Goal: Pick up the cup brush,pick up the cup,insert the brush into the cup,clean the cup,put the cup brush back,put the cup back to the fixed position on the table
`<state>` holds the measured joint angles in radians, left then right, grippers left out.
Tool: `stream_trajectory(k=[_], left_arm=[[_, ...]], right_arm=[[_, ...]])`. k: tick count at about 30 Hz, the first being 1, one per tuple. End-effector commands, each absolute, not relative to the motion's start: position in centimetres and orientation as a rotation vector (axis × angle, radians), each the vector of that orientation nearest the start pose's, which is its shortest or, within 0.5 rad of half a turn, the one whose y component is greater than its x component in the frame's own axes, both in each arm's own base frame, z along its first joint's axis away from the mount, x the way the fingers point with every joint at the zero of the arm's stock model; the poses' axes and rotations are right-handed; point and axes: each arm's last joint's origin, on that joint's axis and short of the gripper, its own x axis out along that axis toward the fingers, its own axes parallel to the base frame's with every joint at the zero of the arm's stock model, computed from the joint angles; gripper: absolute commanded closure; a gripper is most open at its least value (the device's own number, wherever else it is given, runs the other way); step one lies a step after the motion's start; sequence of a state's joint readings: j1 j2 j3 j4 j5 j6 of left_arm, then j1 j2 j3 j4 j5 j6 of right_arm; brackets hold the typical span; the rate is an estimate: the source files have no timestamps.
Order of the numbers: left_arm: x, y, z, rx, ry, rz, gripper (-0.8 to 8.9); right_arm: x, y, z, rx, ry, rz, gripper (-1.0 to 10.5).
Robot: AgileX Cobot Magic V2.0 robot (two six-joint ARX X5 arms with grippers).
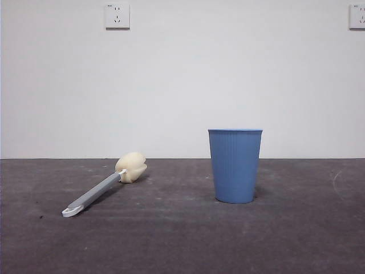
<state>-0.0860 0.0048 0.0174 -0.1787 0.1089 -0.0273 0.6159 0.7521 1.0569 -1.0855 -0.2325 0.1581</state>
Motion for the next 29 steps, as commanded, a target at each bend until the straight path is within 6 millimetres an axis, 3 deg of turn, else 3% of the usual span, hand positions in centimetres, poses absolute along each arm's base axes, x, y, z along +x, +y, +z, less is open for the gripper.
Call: stream_trajectory(k=[1, 19, 23, 29], left_arm=[[9.6, -1.1, 14.8, -0.045, 0.178, -0.185, 8.17], [9.6, -1.1, 14.8, -0.045, 0.177, -0.185, 8.17], [9.6, -1.1, 14.8, -0.045, 0.177, -0.185, 8.17], [9.6, -1.1, 14.8, -0.044, 0.177, -0.185, 8.17]], right_arm=[[8.6, 6.9, 34.7, -0.008, 0.850, 0.735, 9.5], [8.6, 6.9, 34.7, -0.016, 0.845, 0.739, 9.5], [8.6, 6.3, 35.5, -0.099, 0.682, 0.671, 9.5], [7.5, 4.7, 37.7, -0.059, 0.312, 0.577, 9.5]])
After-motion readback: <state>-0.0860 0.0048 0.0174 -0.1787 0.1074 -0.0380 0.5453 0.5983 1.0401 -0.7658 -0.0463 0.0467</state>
